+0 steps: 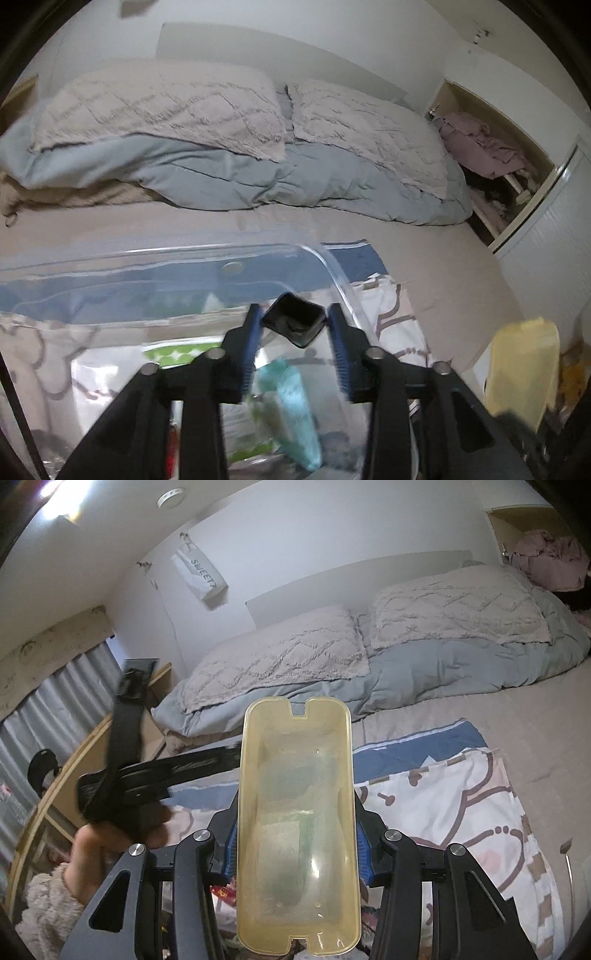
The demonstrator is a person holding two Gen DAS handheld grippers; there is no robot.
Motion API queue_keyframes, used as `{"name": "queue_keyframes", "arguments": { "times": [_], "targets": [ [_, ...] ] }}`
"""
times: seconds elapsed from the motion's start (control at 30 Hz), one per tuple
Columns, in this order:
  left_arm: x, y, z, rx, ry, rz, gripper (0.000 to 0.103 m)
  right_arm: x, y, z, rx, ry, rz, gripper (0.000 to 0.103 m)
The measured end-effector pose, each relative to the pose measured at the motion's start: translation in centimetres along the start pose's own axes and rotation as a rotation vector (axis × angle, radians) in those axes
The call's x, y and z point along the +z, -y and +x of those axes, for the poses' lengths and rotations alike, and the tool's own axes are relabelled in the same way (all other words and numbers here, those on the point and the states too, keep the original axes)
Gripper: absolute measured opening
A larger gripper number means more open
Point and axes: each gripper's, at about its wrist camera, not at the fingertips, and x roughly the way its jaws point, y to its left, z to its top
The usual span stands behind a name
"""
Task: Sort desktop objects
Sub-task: 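Carry the black case and yellow tray with both tools over the clear bin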
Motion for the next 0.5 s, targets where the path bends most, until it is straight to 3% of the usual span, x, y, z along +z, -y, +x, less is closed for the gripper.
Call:
{"name": "queue_keyframes", "arguments": {
  "times": [0.03, 0.07, 0.13, 0.27, 0.5],
  "targets": [
    [0.1, 0.0, 0.2, 0.012, 0.011, -0.017, 0.077, 0.1, 0.1, 0.1, 0.004, 0.003, 0.004, 0.049],
    [0.1, 0.1, 0.1, 0.011, 0.03, -0.021, 0.081, 0.1, 0.1, 0.2, 0.007, 0.003, 0.005, 0.049],
    [0.0, 0.1, -0.5, -0.006, 0.07, -0.009, 0.081, 0.1, 0.2, 0.3, 0.011, -0.002, 0.001, 0.049],
    [-0.6, -0.7, -1.2, 0.012, 0.074, -0.003, 0.081, -0.3, 0.2, 0.6, 0.002, -0.016, -0.009, 0.049],
    [-3.5, -2.0, -6.3, 0.103, 0.169, 0.082, 0.081, -0.8, -1.4, 0.5, -0.004, -0.035, -0.046, 0.049]
  ]
}}
